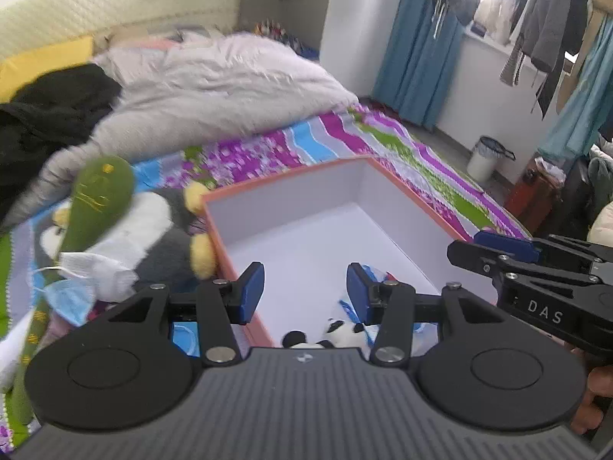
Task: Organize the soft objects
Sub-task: 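Withdraw both open tools from the box back toward the pile, then grasp the blue face mask with the right tool, then grasp the clear sponge packet with the left tool while the right tool lifts the mask, then carry the mask and sponge packet over the orange box and open both tools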
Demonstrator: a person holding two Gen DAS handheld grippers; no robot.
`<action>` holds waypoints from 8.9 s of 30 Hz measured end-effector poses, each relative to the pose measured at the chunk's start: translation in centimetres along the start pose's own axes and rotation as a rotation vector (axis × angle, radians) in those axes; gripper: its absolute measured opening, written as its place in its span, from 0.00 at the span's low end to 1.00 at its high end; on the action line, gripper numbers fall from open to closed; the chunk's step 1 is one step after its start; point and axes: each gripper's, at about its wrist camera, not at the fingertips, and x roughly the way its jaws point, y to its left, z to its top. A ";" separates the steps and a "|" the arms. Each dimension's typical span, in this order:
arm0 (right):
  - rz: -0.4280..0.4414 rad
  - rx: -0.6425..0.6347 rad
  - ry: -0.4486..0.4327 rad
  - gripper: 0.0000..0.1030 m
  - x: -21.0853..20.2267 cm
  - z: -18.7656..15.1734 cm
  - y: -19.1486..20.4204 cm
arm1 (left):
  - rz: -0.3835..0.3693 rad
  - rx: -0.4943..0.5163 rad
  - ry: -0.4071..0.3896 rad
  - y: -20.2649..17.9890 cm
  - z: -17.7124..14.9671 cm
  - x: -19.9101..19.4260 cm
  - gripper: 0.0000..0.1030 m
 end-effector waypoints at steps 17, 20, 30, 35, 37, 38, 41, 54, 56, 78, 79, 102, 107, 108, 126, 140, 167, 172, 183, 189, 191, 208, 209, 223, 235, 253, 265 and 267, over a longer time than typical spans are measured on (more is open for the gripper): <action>0.115 -0.046 -0.061 0.34 -4.2 -4.3 6.4 | 0.070 -0.070 -0.125 3.8 -7.3 -10.4 0.52; 0.128 -0.050 -0.061 0.34 -4.4 -4.9 7.1 | 0.078 -0.100 -0.131 4.7 -8.6 -11.5 0.52; 0.180 -0.076 -0.051 0.34 -5.7 -7.2 9.8 | 0.124 -0.160 -0.124 6.4 -12.9 -14.0 0.52; 0.204 -0.102 -0.038 0.34 -6.3 -8.5 11.3 | 0.146 -0.195 -0.103 7.3 -15.2 -14.6 0.52; 0.215 -0.103 -0.024 0.34 -6.4 -9.0 11.8 | 0.158 -0.203 -0.093 7.6 -16.0 -14.9 0.52; 0.220 -0.107 -0.021 0.34 -6.5 -9.4 12.0 | 0.159 -0.204 -0.091 7.8 -16.4 -15.1 0.52; 0.232 -0.118 -0.007 0.34 -6.7 -10.2 12.9 | 0.174 -0.209 -0.084 8.0 -17.6 -15.6 0.53; 0.254 -0.154 0.061 0.34 -6.8 -13.2 15.4 | 0.212 -0.286 -0.050 10.8 -21.7 -16.5 0.56; 0.253 -0.162 0.064 0.34 -6.6 -13.3 15.8 | 0.208 -0.291 -0.047 11.3 -21.9 -16.4 0.56; 0.248 -0.178 0.142 0.34 3.9 -13.3 18.3 | 0.331 -0.321 0.011 20.6 -20.1 -8.0 0.63; 0.247 -0.184 0.147 0.34 4.5 -13.3 18.4 | 0.323 -0.321 0.017 21.0 -20.0 -7.6 0.63; 0.224 -0.373 0.175 0.33 20.5 -13.0 23.6 | 0.375 -0.323 -0.002 29.1 -17.8 1.2 0.61; 0.238 -0.395 0.206 0.10 21.5 -13.5 24.0 | 0.324 -0.307 0.006 29.6 -17.1 2.4 0.19; 0.247 -0.397 0.204 0.06 21.1 -13.6 24.0 | 0.319 -0.303 0.012 29.5 -17.0 2.5 0.12; 0.266 -0.444 0.153 0.04 11.1 -12.9 23.5 | 0.285 -0.341 -0.035 23.5 -18.1 -5.1 0.03; 0.208 -0.441 0.163 0.04 3.8 -15.4 20.9 | 0.289 -0.347 -0.022 18.9 -21.6 -10.1 0.03; 0.274 -0.312 0.233 0.74 5.7 -17.2 19.1 | 0.299 -0.359 0.110 21.8 -20.9 -4.6 0.50; 0.291 -0.314 0.227 0.73 7.4 -16.8 19.7 | 0.320 -0.313 0.134 23.2 -20.0 -2.1 0.54; 0.304 -0.303 0.315 0.11 9.5 -18.1 19.7 | 0.417 -0.296 0.178 26.1 -19.4 4.1 0.71; 0.282 -0.281 0.294 0.09 9.3 -17.5 18.7 | 0.435 -0.292 0.209 26.7 -19.3 6.2 0.71; 0.278 -0.286 0.296 0.09 9.5 -17.7 18.6 | 0.442 -0.277 0.217 26.6 -19.4 6.7 0.69; 0.247 -0.218 0.298 0.09 9.3 -17.7 17.8 | 0.425 -0.281 0.205 25.6 -20.7 4.6 0.41; 0.243 -0.217 0.294 0.09 9.1 -17.6 17.7 | 0.419 -0.288 0.202 25.5 -20.9 4.3 0.40; 0.241 -0.191 0.245 0.08 6.0 -16.4 17.4 | 0.325 -0.322 0.142 20.2 -21.3 -1.8 0.39; 0.254 -0.187 0.198 0.09 3.0 -15.1 17.3 | 0.276 -0.328 0.115 17.3 -21.4 -5.9 0.39; 0.256 -0.194 0.041 0.09 -2.2 -8.4 16.0 | 0.178 -0.256 -0.002 12.7 -15.3 -10.5 0.39; 0.198 -0.192 -0.104 0.09 -4.1 -2.3 13.2 | 0.090 -0.201 -0.110 9.2 -7.9 -11.0 0.39; 0.184 -0.190 -0.123 0.09 -4.1 -1.2 12.5 | 0.068 -0.199 -0.114 8.6 -6.6 -10.5 0.40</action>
